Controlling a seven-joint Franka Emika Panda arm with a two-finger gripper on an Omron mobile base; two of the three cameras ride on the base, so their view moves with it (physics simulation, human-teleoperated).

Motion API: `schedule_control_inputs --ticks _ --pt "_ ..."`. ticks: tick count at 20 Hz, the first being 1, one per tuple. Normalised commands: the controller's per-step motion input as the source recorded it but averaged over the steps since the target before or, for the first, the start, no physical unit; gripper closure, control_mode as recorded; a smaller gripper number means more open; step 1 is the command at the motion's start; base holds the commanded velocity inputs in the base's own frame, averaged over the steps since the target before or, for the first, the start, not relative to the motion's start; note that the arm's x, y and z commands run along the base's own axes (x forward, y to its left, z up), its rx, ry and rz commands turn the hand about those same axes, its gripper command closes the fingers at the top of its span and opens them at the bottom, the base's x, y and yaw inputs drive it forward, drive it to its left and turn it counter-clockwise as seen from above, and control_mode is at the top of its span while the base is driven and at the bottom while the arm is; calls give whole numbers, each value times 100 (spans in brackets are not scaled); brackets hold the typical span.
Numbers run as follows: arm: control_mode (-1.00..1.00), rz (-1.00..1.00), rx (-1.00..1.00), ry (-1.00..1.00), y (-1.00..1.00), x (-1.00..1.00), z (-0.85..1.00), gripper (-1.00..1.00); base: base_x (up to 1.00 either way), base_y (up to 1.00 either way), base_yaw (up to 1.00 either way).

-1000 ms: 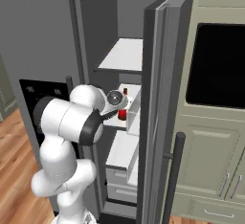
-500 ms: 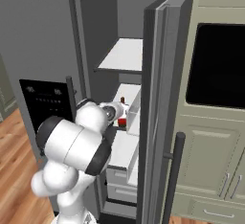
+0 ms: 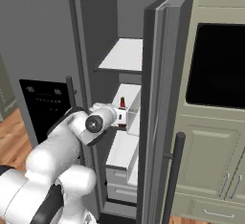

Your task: Place the mayonnaise and condiment bottle from the counter to the top shelf of the fridge. If the existing items in the fridge are on the top shelf, move them to other shelves.

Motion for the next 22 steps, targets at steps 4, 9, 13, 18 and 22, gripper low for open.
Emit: schedule_control_inputs --ticks 4,9,13,18,22 --pt "-100 -10 12 29 3 -100 100 -100 0 0 0" --pt "-100 -9 15 36 12 -100 100 -100 0 0 0" --pt "-100 -4 16 44 22 -100 94 -100 0 0 0" --pt "-100 4 8 2 40 -83 10 -100 0 0 0" --pt "-100 3 0 -10 9 -8 1 -100 0 0 0"
